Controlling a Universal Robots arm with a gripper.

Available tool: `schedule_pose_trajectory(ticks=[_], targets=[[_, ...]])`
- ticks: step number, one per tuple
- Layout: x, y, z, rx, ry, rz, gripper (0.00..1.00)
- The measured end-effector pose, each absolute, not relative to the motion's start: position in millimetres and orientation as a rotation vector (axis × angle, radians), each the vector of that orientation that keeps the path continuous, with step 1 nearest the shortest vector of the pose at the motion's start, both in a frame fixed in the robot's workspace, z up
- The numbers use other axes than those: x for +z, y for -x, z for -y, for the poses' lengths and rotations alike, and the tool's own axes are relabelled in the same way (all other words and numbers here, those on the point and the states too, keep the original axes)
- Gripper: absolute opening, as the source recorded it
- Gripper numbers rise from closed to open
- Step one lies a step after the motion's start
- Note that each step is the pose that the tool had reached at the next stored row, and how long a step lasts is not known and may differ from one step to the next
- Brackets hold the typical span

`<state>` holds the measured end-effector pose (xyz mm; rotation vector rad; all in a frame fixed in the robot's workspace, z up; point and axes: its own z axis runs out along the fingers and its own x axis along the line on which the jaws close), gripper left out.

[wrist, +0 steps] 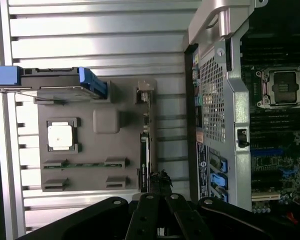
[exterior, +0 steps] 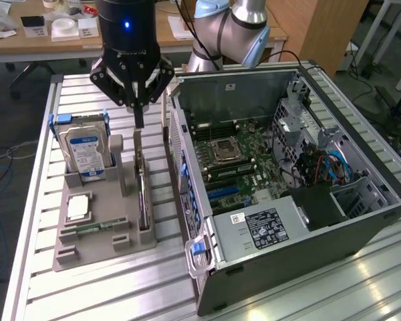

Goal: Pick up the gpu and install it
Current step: 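Reach for the gpu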

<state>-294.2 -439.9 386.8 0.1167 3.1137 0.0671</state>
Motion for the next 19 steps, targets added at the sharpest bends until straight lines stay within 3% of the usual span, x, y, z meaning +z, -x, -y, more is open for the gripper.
schedule_pose_trajectory(ticks=[19], targets=[[384.0, 301.0, 459.7, 0.066, -0.117, -3.114, 0.11]])
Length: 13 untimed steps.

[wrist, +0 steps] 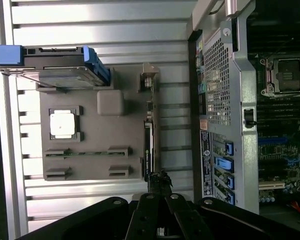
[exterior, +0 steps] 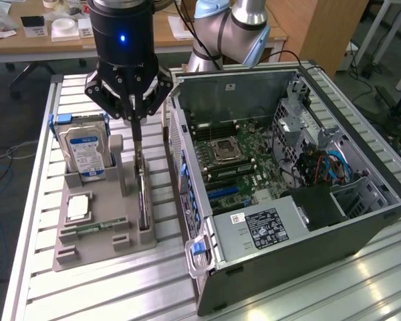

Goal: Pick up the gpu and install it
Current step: 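Reach for the gpu, then pick up the gpu and move the gpu toward the slot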

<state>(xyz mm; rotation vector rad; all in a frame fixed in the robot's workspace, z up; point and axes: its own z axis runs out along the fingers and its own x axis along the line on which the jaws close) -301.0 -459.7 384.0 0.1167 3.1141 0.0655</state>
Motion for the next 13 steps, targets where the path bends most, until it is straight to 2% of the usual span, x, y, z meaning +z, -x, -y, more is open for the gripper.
schedule_pose_trajectory(ticks=[13], targets=[[383.2, 303.2, 459.8, 0.066, -0.117, -3.114, 0.11]])
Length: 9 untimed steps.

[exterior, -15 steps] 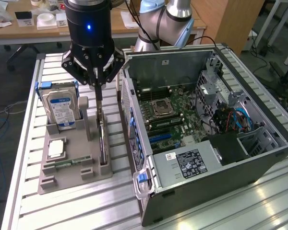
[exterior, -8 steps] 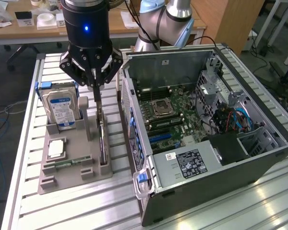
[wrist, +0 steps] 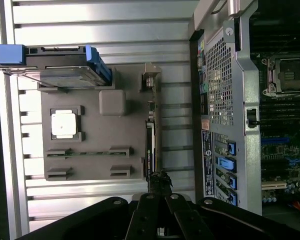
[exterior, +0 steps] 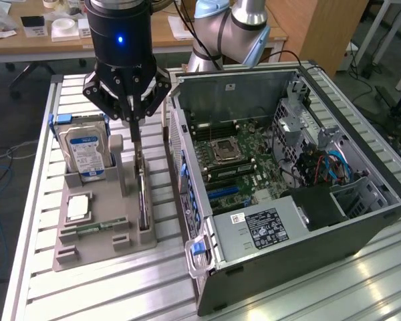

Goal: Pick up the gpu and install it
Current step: 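Pick up the gpu and move the gpu toward the slot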

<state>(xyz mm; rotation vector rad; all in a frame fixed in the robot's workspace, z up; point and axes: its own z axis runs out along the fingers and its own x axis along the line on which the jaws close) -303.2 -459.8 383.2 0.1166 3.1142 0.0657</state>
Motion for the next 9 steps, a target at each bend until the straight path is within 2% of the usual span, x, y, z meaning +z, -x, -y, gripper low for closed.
schedule_pose_trajectory(ticks=[4, 5, 6, 8, 9], targets=[[383.3, 303.2, 459.8, 0.066, -0.117, -3.114, 0.11], [383.2, 303.2, 459.8, 0.066, -0.117, -3.114, 0.17], [383.2, 303.2, 459.8, 0.066, -0.117, -3.114, 0.17], [383.2, 303.2, 459.8, 0.066, -0.117, -3.114, 0.29], [383.3, 303.2, 459.8, 0.066, -0.117, -3.114, 0.29]])
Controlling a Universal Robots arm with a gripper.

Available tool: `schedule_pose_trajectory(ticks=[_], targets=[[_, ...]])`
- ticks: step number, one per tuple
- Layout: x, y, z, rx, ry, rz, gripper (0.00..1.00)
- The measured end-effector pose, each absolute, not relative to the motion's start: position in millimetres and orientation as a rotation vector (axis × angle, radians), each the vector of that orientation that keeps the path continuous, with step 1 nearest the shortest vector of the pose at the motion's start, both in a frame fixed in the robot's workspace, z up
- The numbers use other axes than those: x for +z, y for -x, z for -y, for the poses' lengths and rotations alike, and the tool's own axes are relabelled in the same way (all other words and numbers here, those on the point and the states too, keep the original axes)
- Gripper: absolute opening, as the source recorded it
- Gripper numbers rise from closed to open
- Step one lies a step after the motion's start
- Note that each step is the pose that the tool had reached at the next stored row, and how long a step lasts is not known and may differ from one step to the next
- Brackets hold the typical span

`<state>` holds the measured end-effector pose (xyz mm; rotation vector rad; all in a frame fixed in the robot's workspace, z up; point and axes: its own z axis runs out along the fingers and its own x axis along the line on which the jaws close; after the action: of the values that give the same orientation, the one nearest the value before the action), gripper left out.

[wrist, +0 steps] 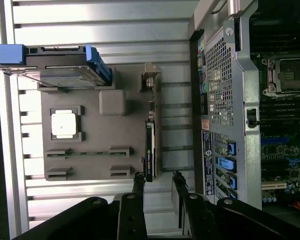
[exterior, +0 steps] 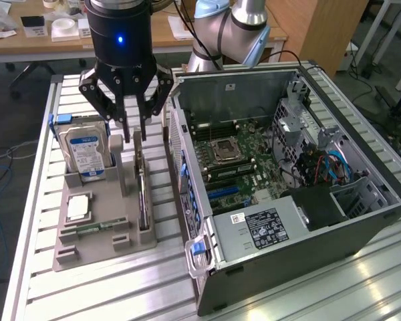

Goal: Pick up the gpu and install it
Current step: 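Pick up the gpu and move the gpu toward the slot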

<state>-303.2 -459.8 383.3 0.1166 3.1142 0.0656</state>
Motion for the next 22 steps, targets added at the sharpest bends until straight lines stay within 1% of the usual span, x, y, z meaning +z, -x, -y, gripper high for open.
schedule_pose_trajectory(ticks=[1, 2, 3, 8, 17, 22], targets=[[383.3, 303.2, 459.8, 0.066, -0.117, -3.114, 0.35], [383.2, 303.2, 459.8, 0.066, -0.117, -3.114, 0.35], [383.3, 303.2, 459.8, 0.066, -0.117, -3.114, 0.42], [381.9, 303.2, 459.8, 0.067, -0.117, -3.114, 0.42], [366.2, 303.2, 459.8, 0.067, -0.117, -3.114, 0.42], [364.6, 303.2, 459.8, 0.066, -0.117, -3.114, 0.42]])
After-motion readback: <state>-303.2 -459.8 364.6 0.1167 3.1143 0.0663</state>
